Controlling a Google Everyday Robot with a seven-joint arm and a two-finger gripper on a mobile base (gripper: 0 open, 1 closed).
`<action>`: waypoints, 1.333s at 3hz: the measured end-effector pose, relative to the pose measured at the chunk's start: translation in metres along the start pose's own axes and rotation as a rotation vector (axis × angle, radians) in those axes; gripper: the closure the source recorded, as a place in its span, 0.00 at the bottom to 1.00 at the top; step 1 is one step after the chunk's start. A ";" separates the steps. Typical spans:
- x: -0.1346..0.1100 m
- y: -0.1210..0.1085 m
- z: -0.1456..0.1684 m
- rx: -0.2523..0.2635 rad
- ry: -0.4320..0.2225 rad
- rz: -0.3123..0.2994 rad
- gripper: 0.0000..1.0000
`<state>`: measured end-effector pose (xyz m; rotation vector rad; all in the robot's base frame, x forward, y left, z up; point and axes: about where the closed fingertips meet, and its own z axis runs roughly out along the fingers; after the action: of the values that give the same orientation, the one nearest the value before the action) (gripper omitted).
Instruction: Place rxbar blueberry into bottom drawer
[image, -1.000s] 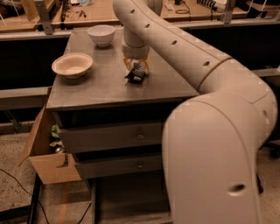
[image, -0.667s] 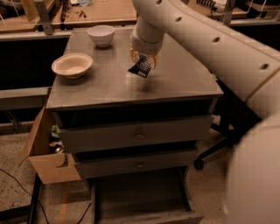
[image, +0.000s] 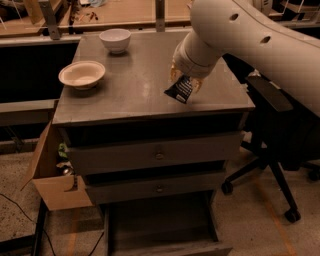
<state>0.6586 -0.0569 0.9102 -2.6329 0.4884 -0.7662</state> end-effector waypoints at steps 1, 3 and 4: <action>0.000 0.000 0.000 -0.001 -0.001 0.000 1.00; -0.080 -0.037 -0.031 -0.023 -0.011 0.111 1.00; -0.139 -0.034 -0.029 -0.001 -0.054 0.204 1.00</action>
Offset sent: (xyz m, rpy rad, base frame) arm -0.0472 0.0334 0.0125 -0.0264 0.0262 -0.1235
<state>0.5397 0.0238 0.8862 -2.5472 0.7282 -0.6286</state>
